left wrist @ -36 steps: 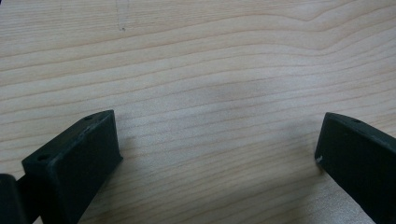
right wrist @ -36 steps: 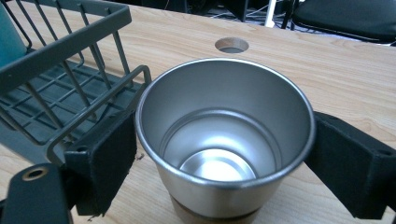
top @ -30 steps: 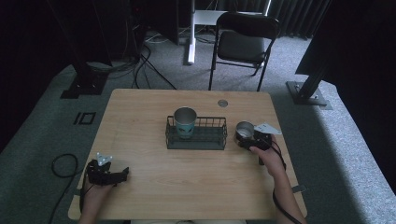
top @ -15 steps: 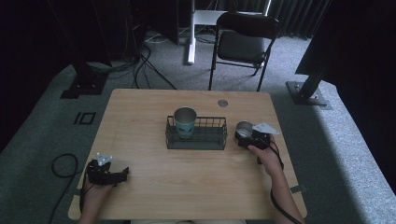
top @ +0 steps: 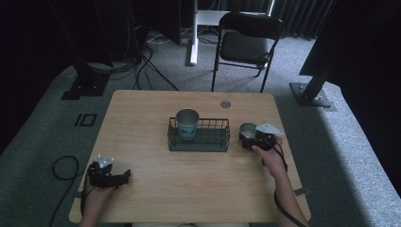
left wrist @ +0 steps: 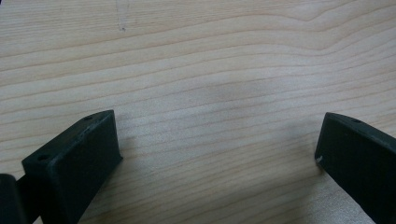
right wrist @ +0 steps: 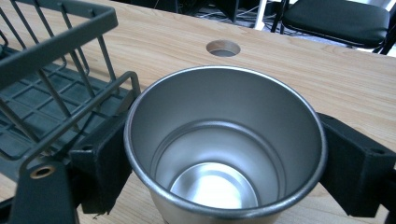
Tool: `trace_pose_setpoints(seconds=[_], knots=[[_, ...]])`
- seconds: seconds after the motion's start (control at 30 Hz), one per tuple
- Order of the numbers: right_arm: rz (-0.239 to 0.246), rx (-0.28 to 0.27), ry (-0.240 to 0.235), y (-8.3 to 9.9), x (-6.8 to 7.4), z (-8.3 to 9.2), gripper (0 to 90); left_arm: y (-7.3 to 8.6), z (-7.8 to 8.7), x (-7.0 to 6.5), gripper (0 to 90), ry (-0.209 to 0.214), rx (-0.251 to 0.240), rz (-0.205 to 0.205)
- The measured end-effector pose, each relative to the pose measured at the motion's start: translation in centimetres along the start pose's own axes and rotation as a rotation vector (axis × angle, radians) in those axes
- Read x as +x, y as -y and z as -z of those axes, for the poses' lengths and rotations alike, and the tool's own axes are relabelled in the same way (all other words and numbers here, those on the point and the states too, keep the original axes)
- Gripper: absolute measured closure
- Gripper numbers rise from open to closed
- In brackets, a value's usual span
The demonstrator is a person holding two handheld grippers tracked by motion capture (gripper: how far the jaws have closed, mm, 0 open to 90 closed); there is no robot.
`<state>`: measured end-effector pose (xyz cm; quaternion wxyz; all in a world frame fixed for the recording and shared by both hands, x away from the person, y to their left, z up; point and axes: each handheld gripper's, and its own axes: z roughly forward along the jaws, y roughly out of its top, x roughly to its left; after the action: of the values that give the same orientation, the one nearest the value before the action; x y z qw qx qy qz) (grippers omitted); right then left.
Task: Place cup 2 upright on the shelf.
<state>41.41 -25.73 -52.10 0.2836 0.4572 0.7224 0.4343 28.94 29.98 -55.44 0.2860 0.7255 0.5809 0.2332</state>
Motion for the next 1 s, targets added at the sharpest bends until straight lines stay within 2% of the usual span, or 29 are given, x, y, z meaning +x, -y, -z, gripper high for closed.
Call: trace_pose_setpoints(seconds=[0.1,0.4,0.5,1.0], knots=[[-0.018,-0.007,0.007,-0.5,-0.3,0.4,13.4,0.0,0.0,0.0,0.4,0.000,0.000,0.000],[-0.015,-0.023,0.007,-1.8,-0.8,1.4,13.5,0.0,0.0,0.0,0.4,0.000,0.000,0.000],[-0.025,-0.043,0.002,-2.5,-0.8,2.0,13.5,0.0,0.0,0.0,0.4,0.000,0.000,0.000],[-0.002,-0.086,-0.033,-5.5,-0.3,3.6,13.5,0.0,0.0,0.0,0.4,0.000,0.000,0.000]])
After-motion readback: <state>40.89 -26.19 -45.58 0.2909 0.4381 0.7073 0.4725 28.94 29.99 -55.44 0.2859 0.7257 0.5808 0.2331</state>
